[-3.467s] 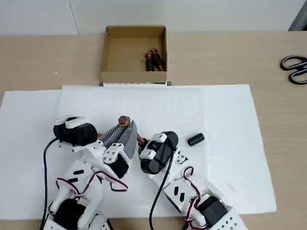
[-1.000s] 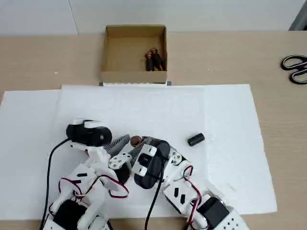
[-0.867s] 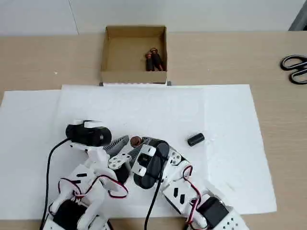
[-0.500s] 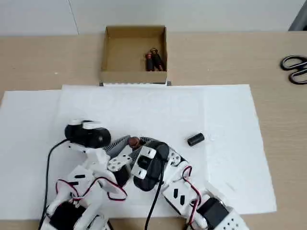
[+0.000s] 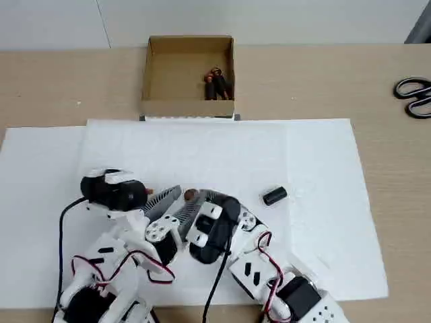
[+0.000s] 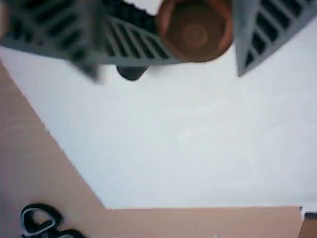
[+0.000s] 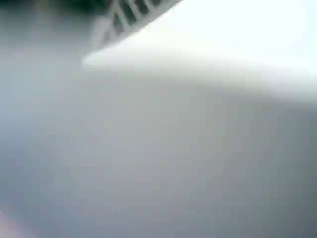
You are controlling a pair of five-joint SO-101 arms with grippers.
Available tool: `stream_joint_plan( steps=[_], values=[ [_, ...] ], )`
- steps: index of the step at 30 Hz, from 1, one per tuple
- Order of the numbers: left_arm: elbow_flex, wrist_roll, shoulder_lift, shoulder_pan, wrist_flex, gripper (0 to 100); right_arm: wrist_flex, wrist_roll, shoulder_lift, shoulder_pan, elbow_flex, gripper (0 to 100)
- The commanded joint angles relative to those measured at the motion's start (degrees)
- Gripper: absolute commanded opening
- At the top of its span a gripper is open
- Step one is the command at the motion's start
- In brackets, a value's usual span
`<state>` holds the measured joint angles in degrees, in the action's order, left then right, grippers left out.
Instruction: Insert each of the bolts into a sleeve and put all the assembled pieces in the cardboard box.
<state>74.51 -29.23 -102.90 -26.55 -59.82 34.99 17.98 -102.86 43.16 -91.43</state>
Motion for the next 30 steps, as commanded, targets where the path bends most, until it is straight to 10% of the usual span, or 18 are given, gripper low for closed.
stream_joint_plan(
  steps=[1,10,30],
  values=[
    [-2.33,0.44,-0.18,2.37,0.0,1,-1.63,0.26,-0.92,-2.07,0.79,0.2],
    [0.75,0.53,-0.18,7.91,-0.26,1,-1.45,0.09,-0.92,-2.24,0.62,0.2],
    [17.89,13.01,-0.18,20.31,3.52,1,14.02,-27.34,-0.22,-22.81,9.58,0.2]
  ],
)
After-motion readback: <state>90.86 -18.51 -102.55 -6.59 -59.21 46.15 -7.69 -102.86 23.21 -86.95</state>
